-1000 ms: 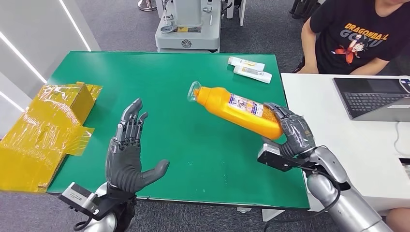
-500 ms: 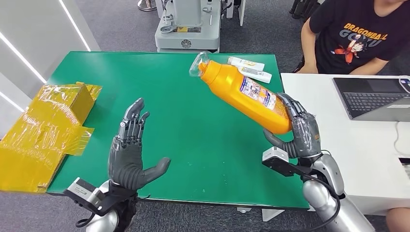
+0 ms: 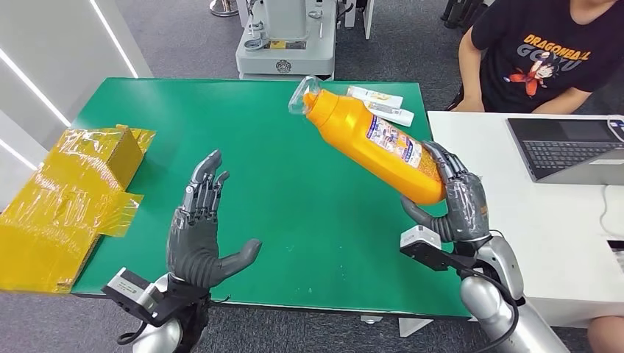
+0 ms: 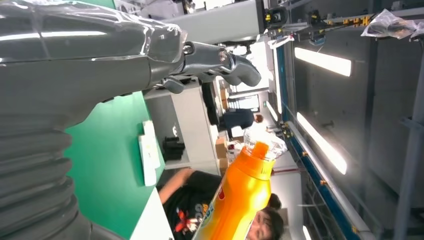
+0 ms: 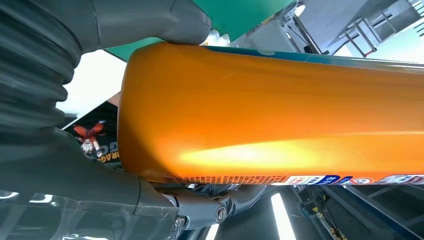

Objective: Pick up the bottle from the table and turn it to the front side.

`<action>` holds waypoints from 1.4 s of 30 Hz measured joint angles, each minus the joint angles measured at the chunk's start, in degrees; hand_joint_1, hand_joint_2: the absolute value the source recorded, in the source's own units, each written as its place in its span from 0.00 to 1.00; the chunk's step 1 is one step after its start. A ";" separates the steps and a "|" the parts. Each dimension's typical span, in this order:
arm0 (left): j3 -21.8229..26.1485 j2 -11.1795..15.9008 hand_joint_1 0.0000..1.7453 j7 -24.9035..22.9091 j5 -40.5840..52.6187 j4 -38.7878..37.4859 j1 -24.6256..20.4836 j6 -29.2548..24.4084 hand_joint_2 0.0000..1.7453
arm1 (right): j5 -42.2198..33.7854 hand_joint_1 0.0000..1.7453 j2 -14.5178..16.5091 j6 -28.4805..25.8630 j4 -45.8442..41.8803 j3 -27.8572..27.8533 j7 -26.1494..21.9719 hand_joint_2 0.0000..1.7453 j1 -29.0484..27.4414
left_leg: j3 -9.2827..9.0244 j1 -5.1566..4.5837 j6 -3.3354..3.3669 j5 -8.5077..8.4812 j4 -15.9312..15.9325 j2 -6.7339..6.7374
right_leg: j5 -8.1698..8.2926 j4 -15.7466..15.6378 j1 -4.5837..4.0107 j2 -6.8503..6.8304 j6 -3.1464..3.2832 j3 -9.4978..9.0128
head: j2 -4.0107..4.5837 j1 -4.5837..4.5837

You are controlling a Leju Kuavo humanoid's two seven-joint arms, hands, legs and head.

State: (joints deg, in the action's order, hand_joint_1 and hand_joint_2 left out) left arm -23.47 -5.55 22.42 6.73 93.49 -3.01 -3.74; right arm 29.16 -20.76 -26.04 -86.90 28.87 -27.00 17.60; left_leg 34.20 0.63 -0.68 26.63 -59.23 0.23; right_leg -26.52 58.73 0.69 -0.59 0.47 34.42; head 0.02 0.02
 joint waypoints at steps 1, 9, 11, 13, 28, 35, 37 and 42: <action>-0.01 0.10 0.00 -1.98 -2.62 -0.35 -0.60 1.77 1.00 | -2.20 1.00 0.60 0.50 0.02 -0.04 -2.16 1.00 0.10 | 0.02 0.01 0.00 -0.01 0.01 0.00 | 0.00 0.00 0.00 -0.01 0.00 0.00 | 0.00 -0.02; -0.01 0.66 0.00 -7.12 -14.42 -10.70 -10.73 9.56 1.00 | -6.16 1.00 11.80 -2.67 2.33 5.02 -4.64 1.00 4.04 | -0.11 0.04 -0.13 -0.16 0.05 0.09 | 0.08 0.14 -0.04 0.09 0.12 0.04 | 0.00 0.04; -0.01 0.78 0.00 -7.21 -14.69 -12.00 -11.30 9.34 1.00 | -6.93 1.00 12.69 -2.72 2.65 5.74 -4.71 1.00 4.32 | -0.06 0.04 -0.13 -0.16 0.05 0.05 | 0.07 0.15 -0.06 0.05 0.11 0.05 | 0.00 0.02; -0.01 0.87 0.00 -7.46 -14.92 -13.05 -11.88 8.87 1.00 | -7.33 1.00 13.64 -2.55 2.88 6.23 -4.88 1.00 4.36 | -0.02 0.02 -0.12 -0.15 0.06 0.10 | 0.07 0.15 -0.06 0.10 0.11 0.08 | 0.00 0.01; 0.01 0.90 0.00 -8.34 -16.22 -16.49 -13.91 5.83 1.00 | -8.14 1.00 16.57 1.24 3.63 8.12 -4.89 1.00 4.46 | 0.04 0.01 -0.10 -0.14 0.05 0.06 | 0.05 0.12 -0.02 0.08 0.08 0.13 | 0.00 0.02; 0.02 1.08 0.00 -8.32 -16.24 -16.44 -14.89 4.95 1.00 | -9.08 1.00 17.04 3.72 5.67 8.58 -4.99 1.00 3.70 | 0.04 0.02 -0.10 -0.14 0.05 0.06 | 0.05 0.12 -0.02 0.07 0.08 0.13 | 0.00 0.02; 0.02 1.21 0.00 -8.30 -16.24 -16.36 -15.55 4.57 1.00 | -9.57 1.00 17.28 4.41 6.70 8.93 -5.10 1.00 3.25 | 0.04 0.02 -0.10 -0.14 0.05 0.06 | 0.05 0.12 -0.02 0.07 0.08 0.13 | 0.00 0.01; 0.02 1.34 0.00 -8.30 -16.31 -15.95 -16.86 3.91 1.00 | -10.07 1.00 17.83 4.93 9.15 9.82 -5.43 1.00 2.55 | 0.04 0.01 -0.10 -0.14 0.05 0.06 | 0.05 0.12 -0.02 0.07 0.08 0.13 | 0.00 0.01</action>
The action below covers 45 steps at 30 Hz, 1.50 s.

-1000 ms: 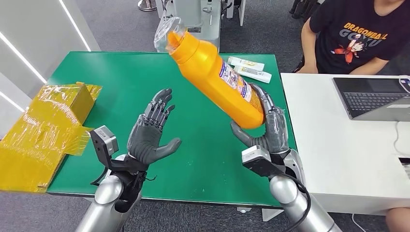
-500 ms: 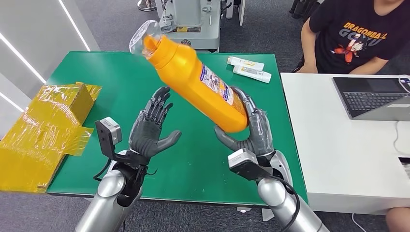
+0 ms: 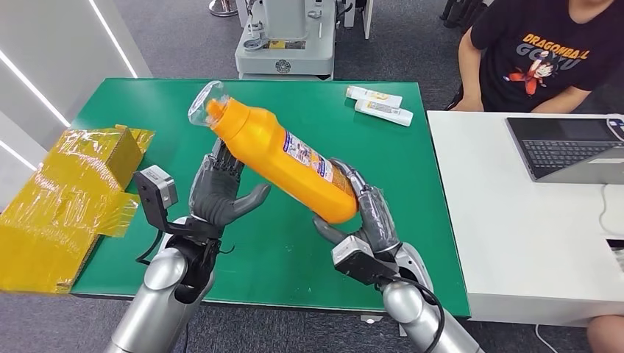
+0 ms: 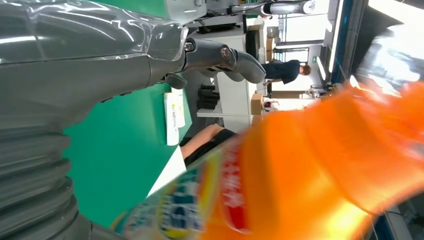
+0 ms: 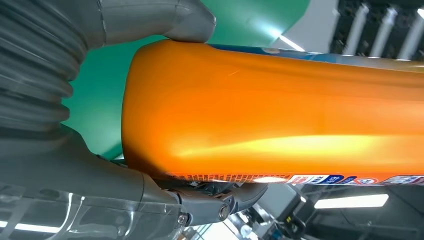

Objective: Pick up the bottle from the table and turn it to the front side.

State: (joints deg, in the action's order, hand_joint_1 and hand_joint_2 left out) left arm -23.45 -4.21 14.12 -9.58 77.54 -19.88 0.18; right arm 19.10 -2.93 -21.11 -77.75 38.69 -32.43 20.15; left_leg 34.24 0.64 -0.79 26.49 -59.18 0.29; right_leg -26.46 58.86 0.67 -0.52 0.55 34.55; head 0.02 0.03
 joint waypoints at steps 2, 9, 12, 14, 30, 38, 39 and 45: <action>0.00 0.02 0.00 0.00 -0.19 0.11 -0.26 -0.18 1.00 | -0.15 1.00 0.16 0.17 0.70 0.20 -0.02 1.00 -0.09 | 0.00 0.00 0.00 0.00 0.00 0.00 | 0.00 0.00 0.00 0.00 0.00 0.00 | 0.00 0.00; -0.20 0.06 0.00 -0.64 -1.94 -0.05 -1.11 -0.30 1.00 | -1.05 1.00 0.31 0.05 2.36 0.62 -0.10 1.00 -0.30 | -0.01 0.00 0.00 0.00 -0.01 0.01 | 0.00 0.00 0.00 0.01 0.00 0.02 | 0.00 0.01; -0.97 -0.06 0.00 -1.44 -3.56 -1.03 -1.37 0.08 1.00 | -1.28 1.00 0.31 -0.55 2.75 0.72 -0.16 1.00 -0.30 | -0.01 0.00 0.00 0.00 -0.02 0.01 | 0.00 0.00 0.01 0.01 0.00 0.02 | 0.00 0.00; -1.68 -0.27 0.00 -1.92 -5.19 -2.30 -1.41 0.28 1.00 | -1.31 1.00 0.31 -1.13 2.83 0.75 -0.27 1.00 -0.33 | -0.01 0.00 0.00 0.00 -0.02 0.02 | 0.00 0.00 0.01 0.02 0.00 0.03 | 0.00 0.01; -5.90 -1.31 0.00 -2.91 -8.88 -9.17 -1.34 -0.22 1.00 | 3.83 1.00 0.75 -7.31 2.25 0.10 -1.16 1.00 -0.42 | 0.00 0.00 0.00 0.00 -0.01 0.03 | 0.00 0.00 0.01 0.03 0.00 0.03 | 0.00 0.01; -4.50 -0.66 0.00 -2.14 -7.80 -8.67 -1.99 -3.96 1.00 | 3.21 1.00 2.72 -6.03 3.06 0.76 -0.42 1.00 -0.21 | 0.01 0.01 0.00 0.00 0.00 0.02 | 0.00 0.00 0.00 0.02 0.00 0.03 | 0.00 0.01; -4.14 -0.47 0.00 -2.06 -7.46 -8.57 -2.22 -4.22 1.00 | 2.91 1.00 2.97 -5.76 3.40 0.86 -0.34 1.00 -0.18 | 0.01 0.01 -0.01 0.00 0.00 0.02 | 0.00 0.01 0.00 0.02 0.00 0.03 | -0.01 0.01; -2.76 0.35 0.00 -1.87 -6.81 -8.43 -3.38 -4.79 1.00 | 2.02 1.00 4.03 -5.24 5.27 1.07 -0.35 1.00 0.08 | 0.01 0.00 -0.01 -0.01 0.00 0.02 | 0.00 0.01 0.00 0.03 0.00 0.03 | 0.00 0.01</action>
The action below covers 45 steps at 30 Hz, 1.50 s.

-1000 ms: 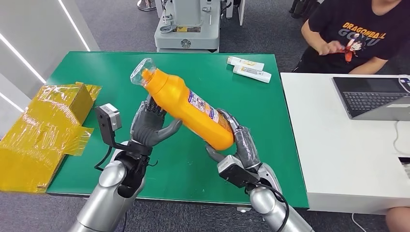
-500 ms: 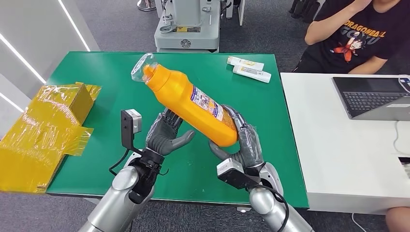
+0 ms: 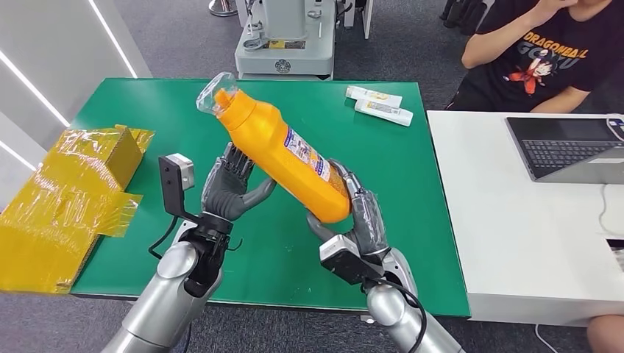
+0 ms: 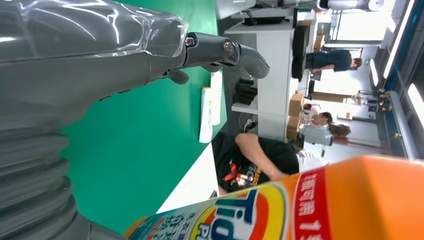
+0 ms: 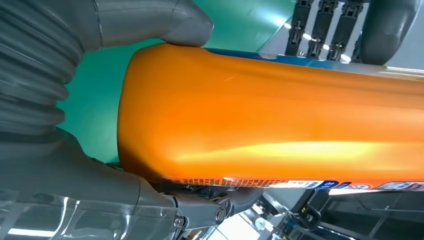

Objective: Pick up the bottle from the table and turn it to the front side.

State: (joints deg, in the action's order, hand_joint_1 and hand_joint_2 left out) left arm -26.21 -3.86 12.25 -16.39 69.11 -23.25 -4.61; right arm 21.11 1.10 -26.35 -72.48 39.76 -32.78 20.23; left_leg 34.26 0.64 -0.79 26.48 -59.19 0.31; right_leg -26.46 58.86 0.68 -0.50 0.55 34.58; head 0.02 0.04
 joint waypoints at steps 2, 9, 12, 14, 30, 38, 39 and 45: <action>0.13 0.07 0.00 0.09 0.02 0.00 -0.29 -0.05 1.00 | 0.45 1.00 0.18 -0.17 0.61 0.11 -0.27 1.00 0.27 | 0.00 0.00 0.00 0.00 -0.01 0.00 | 0.00 0.00 0.00 0.00 0.00 0.00 | 0.00 -0.01; 0.20 0.04 0.00 0.13 0.02 -0.01 -1.43 -0.05 1.00 | 1.66 1.00 0.51 -0.55 1.99 0.36 -0.95 1.00 1.62 | 0.00 0.00 0.00 0.00 -0.02 0.00 | 0.00 0.00 0.01 0.00 0.00 0.00 | 0.00 -0.01; 0.20 0.03 0.00 0.14 0.05 -0.02 -1.81 0.00 1.00 | 1.68 1.00 0.56 -0.55 2.64 0.39 -0.98 1.00 2.20 | -0.01 0.00 0.00 0.00 -0.02 0.00 | 0.00 0.00 0.01 0.00 0.00 0.00 | 0.00 -0.01; 0.20 0.02 0.00 0.16 0.13 -0.02 -2.01 0.08 1.00 | 1.77 1.00 0.56 -0.59 3.10 0.39 -1.06 1.00 2.58 | -0.01 0.00 0.00 0.00 -0.02 0.00 | 0.01 0.00 0.01 0.00 0.00 0.00 | 0.00 0.00; -0.01 -0.08 0.00 0.65 0.28 -0.04 -2.63 3.13 1.00 | 7.11 1.00 -1.69 -4.11 6.11 0.14 0.17 1.00 7.09 | -0.01 0.00 0.00 0.00 -0.05 0.01 | 0.01 0.00 0.01 0.02 0.00 0.01 | 0.00 0.00; -0.58 -0.83 0.00 0.63 0.20 -0.07 -3.39 3.61 1.00 | 8.76 1.00 -3.15 -3.78 6.17 -0.95 1.73 1.00 7.73 | -0.01 0.00 0.00 0.00 -0.05 0.01 | 0.01 0.00 0.01 0.02 0.00 0.01 | 0.00 0.00; -0.63 -0.96 0.00 0.63 0.20 -0.07 -3.52 3.61 1.00 | 8.72 1.00 -3.16 -3.56 6.28 -1.01 1.77 1.00 7.75 | -0.01 0.00 0.00 0.00 -0.04 0.01 | 0.01 0.00 0.01 0.02 0.00 0.01 | 0.00 0.00; -0.97 -1.66 0.00 0.61 0.04 -0.28 -4.39 3.54 1.00 | 8.02 1.00 -2.55 -2.21 8.04 -0.90 1.70 1.00 8.06 | 0.00 0.00 0.00 0.00 -0.04 0.01 | 0.01 0.00 0.01 0.02 0.01 0.01 | 0.00 0.00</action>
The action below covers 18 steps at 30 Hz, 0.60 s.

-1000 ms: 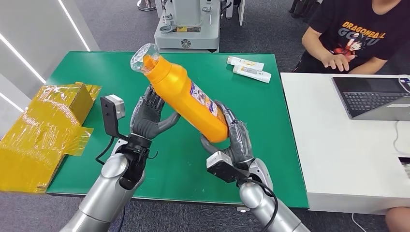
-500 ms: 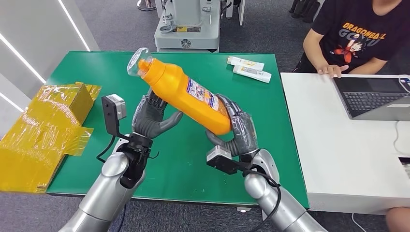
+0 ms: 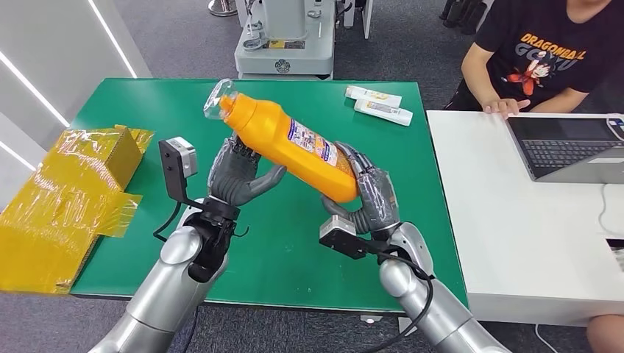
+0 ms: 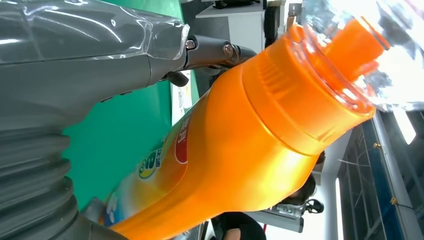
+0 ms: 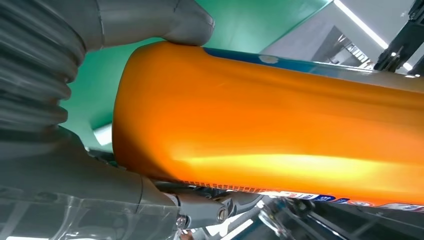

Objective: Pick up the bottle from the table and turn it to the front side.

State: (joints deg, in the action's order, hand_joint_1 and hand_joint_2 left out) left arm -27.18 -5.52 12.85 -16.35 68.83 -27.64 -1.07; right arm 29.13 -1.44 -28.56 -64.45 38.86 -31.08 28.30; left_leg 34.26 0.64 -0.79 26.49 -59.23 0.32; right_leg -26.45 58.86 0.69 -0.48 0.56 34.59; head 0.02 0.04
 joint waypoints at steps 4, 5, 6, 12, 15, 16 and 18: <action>-0.07 -0.29 0.00 -0.10 -0.46 -0.52 -0.69 -0.57 1.00 | -0.63 1.00 1.68 0.23 2.55 0.25 -0.28 1.00 0.74 | 0.00 0.00 0.00 0.00 0.00 0.00 | 0.00 0.00 0.00 0.00 0.00 0.00 | 0.00 0.00; -0.07 -0.32 0.00 -0.13 -0.54 -0.69 -0.86 -0.74 1.00 | -0.79 1.00 2.09 0.24 3.18 0.29 -0.31 1.00 0.93 | 0.00 0.00 0.00 0.00 0.00 0.00 | 0.00 0.00 0.00 0.00 0.00 0.00 | 0.00 0.00; -0.07 -0.36 0.00 -0.14 -0.60 -0.88 -1.01 -0.89 1.00 | -0.92 1.00 2.47 0.25 3.75 0.33 -0.33 1.00 1.09 | 0.00 0.00 0.00 0.00 0.00 -0.01 | 0.00 0.00 0.00 0.00 0.00 0.00 | 0.00 -0.01; -0.07 -0.68 0.00 -0.14 -0.95 -2.14 -1.66 -1.81 1.00 | -1.59 1.00 4.05 0.25 6.73 0.81 -0.71 1.00 2.28 | 0.01 0.00 0.00 0.00 0.00 -0.01 | 0.00 0.00 0.00 0.00 0.00 0.00 | 0.00 -0.01; -0.08 -0.73 0.00 -0.14 -1.15 -2.77 -1.79 -2.20 1.00 | -1.67 1.00 4.69 0.42 7.79 1.29 -1.02 1.00 2.90 | 0.01 0.00 0.00 0.00 0.00 0.00 | 0.00 0.00 0.00 0.00 0.00 0.00 | 0.00 -0.02; -0.08 -0.73 0.00 -0.14 -1.19 -2.97 -1.81 -2.34 1.00 | -1.63 1.00 4.92 0.56 8.05 1.56 -1.15 1.00 3.11 | 0.01 0.00 0.00 0.00 0.00 0.00 | 0.00 0.00 0.00 0.01 0.00 0.00 | 0.00 -0.02; -0.09 -0.73 0.00 -0.14 -1.21 -3.30 -1.82 -2.60 1.00 | -1.49 1.00 5.32 0.81 8.45 2.09 -1.33 1.00 3.46 | 0.00 0.00 0.00 0.00 0.00 0.00 | 0.00 0.00 0.00 0.00 0.00 0.00 | 0.00 -0.02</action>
State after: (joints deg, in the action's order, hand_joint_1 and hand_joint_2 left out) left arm -27.28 -6.25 12.72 -17.56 65.53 -29.47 -3.67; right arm 27.64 3.87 -27.74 -55.99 40.95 -32.41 31.76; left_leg 34.26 0.64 -0.79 26.48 -59.23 0.32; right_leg -26.45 58.86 0.69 -0.48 0.56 34.59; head 0.02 0.03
